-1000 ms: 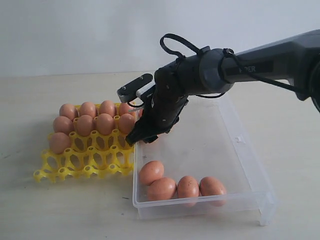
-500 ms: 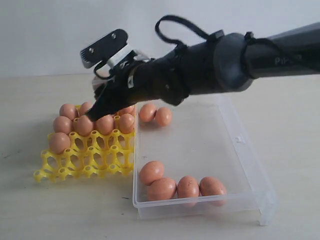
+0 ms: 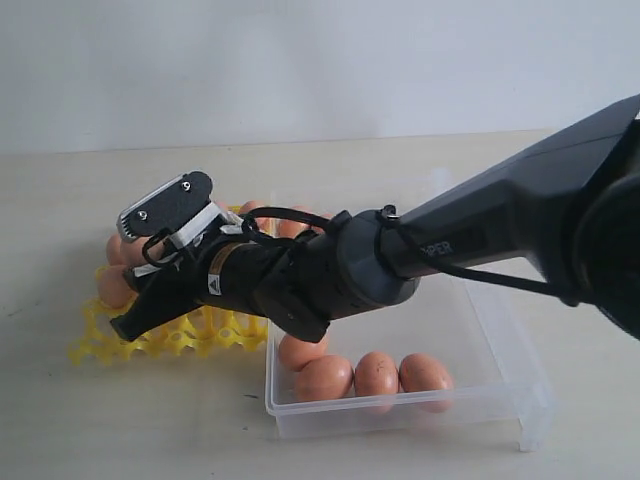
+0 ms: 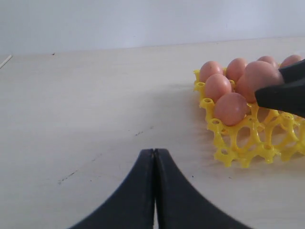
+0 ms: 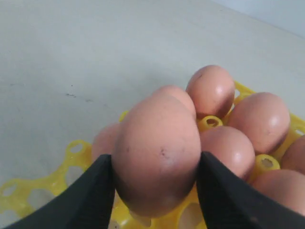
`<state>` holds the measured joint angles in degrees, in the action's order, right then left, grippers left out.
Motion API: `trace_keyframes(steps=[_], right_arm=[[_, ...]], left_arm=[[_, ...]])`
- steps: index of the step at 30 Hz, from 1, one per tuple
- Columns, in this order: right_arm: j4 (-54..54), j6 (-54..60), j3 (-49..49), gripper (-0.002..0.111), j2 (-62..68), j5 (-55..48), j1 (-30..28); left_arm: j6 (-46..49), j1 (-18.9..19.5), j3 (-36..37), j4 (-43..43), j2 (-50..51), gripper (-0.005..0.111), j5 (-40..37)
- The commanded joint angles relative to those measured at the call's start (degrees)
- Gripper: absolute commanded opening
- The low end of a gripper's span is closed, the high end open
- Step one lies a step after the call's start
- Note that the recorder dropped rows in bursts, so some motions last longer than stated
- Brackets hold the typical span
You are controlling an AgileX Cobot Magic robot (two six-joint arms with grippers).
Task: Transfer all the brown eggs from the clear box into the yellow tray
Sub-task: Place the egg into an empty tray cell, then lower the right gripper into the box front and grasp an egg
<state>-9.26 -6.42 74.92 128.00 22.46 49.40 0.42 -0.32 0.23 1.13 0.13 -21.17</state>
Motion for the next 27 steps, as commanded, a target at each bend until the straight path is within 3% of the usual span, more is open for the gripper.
trace_keyframes(steps=[1, 4, 7, 15, 19, 23, 27], right_arm=[[-1.09, -1.75, 1.04, 0.015, 1.43, 1.41, 0.1], [-0.97, -1.62, 1.04, 0.048, 1.47, 1.41, 0.1], [-0.97, -1.62, 1.04, 0.062, 1.34, 1.26, 0.1], [-1.09, 0.74, 1.04, 0.064, -4.28, -5.78, 0.1], [-1.2, -0.82, 1.04, 0.06, -12.77, -26.23, 0.1], [-1.2, -12.11, 1.04, 0.057, -19.85, -50.74, -1.01], [-1.2, -16.34, 1.04, 0.057, -21.35, -64.34, -3.69]], left_arm=[[-0.01, -0.27, -0.23, -0.21, -0.13, 0.0, 0.5], [-0.01, -0.27, -0.23, -0.21, -0.13, 0.0, 0.5], [-0.01, -0.27, -0.23, -0.21, -0.13, 0.0, 0.5], [-0.01, -0.27, -0.23, -0.21, -0.13, 0.0, 0.5], [-0.01, -0.27, -0.23, -0.21, -0.13, 0.0, 0.5], [-0.01, -0.27, -0.23, -0.21, -0.13, 0.0, 0.5], [-0.01, -0.27, -0.23, -0.21, -0.13, 0.0, 0.5]])
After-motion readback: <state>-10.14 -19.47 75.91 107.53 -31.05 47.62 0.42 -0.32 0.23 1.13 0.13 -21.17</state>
